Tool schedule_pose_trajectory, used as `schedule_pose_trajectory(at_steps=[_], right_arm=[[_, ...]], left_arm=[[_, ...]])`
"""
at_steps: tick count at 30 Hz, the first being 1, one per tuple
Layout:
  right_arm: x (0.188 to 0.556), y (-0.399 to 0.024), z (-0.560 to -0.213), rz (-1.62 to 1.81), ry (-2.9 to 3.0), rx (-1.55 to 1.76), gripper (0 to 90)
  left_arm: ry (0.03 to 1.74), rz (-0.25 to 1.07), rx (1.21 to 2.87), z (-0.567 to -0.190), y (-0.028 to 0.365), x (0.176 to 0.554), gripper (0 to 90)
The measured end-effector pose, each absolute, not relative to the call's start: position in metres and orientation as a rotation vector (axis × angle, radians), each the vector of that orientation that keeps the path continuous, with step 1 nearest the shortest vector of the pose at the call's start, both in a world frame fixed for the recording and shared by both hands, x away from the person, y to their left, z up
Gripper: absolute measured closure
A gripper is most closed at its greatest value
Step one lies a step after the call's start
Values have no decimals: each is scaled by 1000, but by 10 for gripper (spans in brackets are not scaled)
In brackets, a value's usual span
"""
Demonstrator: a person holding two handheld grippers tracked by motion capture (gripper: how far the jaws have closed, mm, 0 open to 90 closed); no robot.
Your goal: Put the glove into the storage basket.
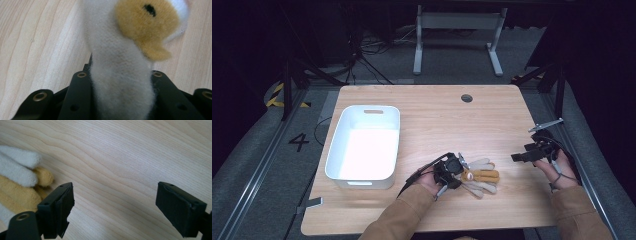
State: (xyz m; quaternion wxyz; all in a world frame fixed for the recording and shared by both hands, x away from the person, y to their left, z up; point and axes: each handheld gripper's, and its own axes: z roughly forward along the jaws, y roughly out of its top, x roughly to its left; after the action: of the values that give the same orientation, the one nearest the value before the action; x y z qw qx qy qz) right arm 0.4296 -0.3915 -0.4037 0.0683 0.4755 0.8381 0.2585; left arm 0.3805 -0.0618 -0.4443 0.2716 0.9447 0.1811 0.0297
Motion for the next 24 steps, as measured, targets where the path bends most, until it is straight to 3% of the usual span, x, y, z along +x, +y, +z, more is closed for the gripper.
schedule_pose_trajectory(at_steps=[24], right_arm=[[430,-395,-407,792,2530,1444,157]], left_arm=[[640,45,2383,-399,-31,387,703]])
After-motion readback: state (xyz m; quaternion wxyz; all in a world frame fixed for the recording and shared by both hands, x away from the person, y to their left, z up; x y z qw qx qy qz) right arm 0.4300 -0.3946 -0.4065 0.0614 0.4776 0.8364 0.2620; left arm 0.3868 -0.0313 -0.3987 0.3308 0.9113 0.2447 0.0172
